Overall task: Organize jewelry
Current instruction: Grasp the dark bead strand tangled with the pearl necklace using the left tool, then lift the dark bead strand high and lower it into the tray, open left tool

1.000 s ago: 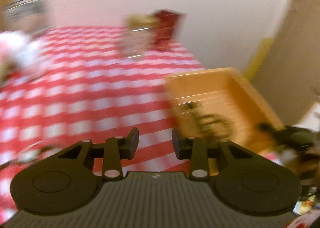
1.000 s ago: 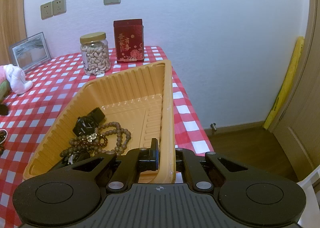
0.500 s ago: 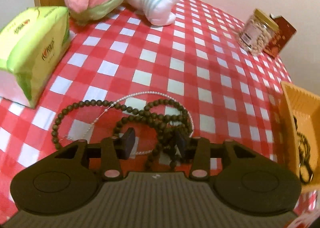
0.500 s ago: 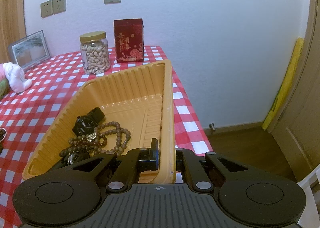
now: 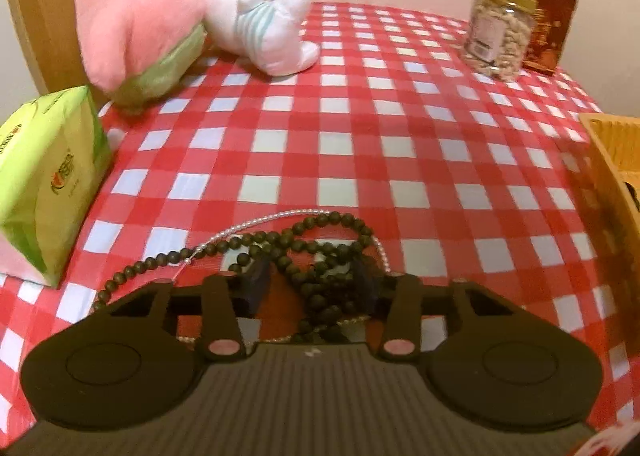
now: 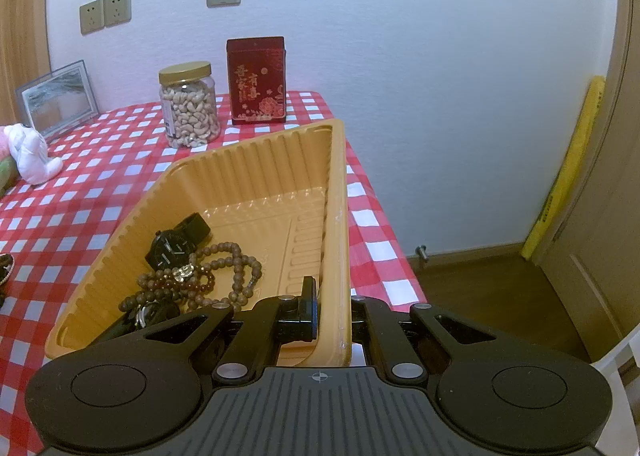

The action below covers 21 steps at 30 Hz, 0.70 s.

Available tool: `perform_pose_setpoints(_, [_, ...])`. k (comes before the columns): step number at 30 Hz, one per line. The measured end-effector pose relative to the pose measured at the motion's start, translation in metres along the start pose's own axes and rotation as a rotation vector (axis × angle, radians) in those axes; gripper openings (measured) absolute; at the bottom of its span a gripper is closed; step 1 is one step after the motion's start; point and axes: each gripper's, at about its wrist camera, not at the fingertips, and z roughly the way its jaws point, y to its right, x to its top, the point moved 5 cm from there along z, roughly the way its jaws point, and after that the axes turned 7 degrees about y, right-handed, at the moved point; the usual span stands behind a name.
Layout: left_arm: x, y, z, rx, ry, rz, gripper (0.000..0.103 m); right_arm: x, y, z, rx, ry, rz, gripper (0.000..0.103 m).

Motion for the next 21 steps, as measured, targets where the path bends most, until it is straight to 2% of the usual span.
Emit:
perform_pose_setpoints(1, [-0.001,0.001,-0.001,-0.012,0.000,0.006,0.019,0.000,0.000,0.000,0.000,0.000,-0.002,0.004])
perform_pose_setpoints(2, [-0.001,0.003,-0.003,-0.027,-0.002,0.010,0.013,0.000,0.000,0.000,0.000,0.000,-0.002,0.004])
perform_pose_setpoints(3, [-0.002,0.004,-0.005,-0.038,-0.006,0.014,0.012,0.000,0.000,0.000,0.000,0.000,0.000,0.004])
perform_pose_setpoints(10, [0.001,0.001,-0.017,-0.118,-0.036,0.014,0.011,0.000,0.000,0.000,0.000,0.000,0.000,0.004])
perform_pose_setpoints(15, [0.027,-0.005,-0.043,-0.149,0.030,0.039,0.011,0.000,0.000,-0.001,0.001,0.001,0.002,0.004])
perform_pose_setpoints(21, [0.080,-0.016,-0.087,-0.191,0.161,0.058,0.011,-0.001,0.001,-0.001,0.003,0.005,0.007,0.004])
